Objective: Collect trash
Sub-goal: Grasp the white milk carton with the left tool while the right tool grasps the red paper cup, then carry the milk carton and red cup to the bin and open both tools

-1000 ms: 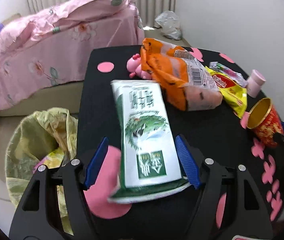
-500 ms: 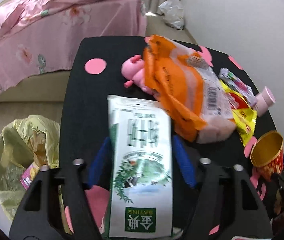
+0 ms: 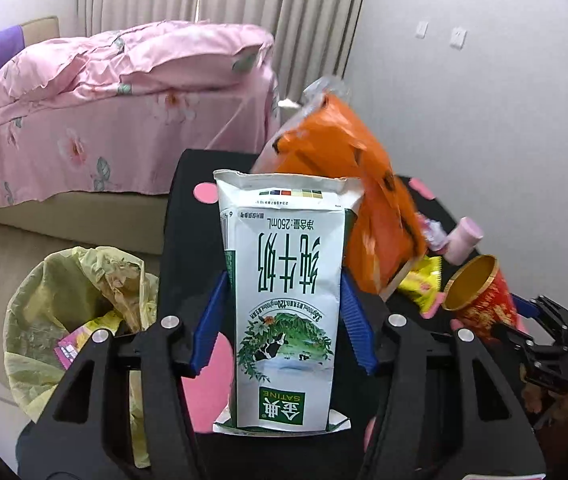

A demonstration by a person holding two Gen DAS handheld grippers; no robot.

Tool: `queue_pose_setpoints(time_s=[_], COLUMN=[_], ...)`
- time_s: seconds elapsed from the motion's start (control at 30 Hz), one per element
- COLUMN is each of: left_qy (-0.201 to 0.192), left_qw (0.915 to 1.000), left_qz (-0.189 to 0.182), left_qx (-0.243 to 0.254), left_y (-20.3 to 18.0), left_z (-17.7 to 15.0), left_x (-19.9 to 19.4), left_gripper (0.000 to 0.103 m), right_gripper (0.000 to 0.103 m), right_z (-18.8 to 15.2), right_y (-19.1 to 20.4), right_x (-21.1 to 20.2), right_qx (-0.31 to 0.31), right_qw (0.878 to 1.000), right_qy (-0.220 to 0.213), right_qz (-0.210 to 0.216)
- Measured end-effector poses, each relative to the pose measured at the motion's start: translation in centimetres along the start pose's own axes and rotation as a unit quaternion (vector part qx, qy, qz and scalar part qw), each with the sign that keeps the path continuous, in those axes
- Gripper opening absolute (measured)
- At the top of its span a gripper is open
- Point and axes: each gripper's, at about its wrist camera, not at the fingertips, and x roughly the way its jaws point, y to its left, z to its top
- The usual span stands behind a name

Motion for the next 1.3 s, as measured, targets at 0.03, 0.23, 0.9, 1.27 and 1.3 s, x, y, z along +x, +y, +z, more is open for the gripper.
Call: queue_pose_setpoints(time_s=[0.03, 0.23, 0.9, 1.27, 1.3], left_qy=[-0.002, -0.017, 0.172, 0.034, 0.027], left_qw=[1.0000, 0.9993, 0.9805, 0.9947, 0.9952], left_qz=[-0.009, -0.030, 0.017, -0.018, -0.023], left_qx=[0.001, 0.014, 0.093, 0.095, 0.092], left_y=[-0.1, -1.4, -2.9, -4.8, -4.8], left_z=[0.0, -0.1, -4.7, -0.1, 0.2], left_x=[-0.5, -2.2, 3.3, -3.8, -3.9], left_gripper=[0.052, 0.052, 0.050, 0.049, 0.049], right_gripper=[0.054, 0.054, 0.054, 0.054, 0.054], right_z=[0.3, 1.2, 0.2, 0.9, 1.0], right_y=[0.3, 1.2, -1.0, -0.5, -0.4], right_x=[-0.3, -1.7, -1.7, -2.4, -2.6], right_qx=[-0.004, -0.019, 0.012, 0.017, 0.015], right_qw=[1.000, 1.000, 0.999, 0.999, 0.999], right_qy=[-0.003, -0.019, -0.001, -0.020, -0.023], right_qz=[-0.002, -0.013, -0.042, -0.025, -0.026])
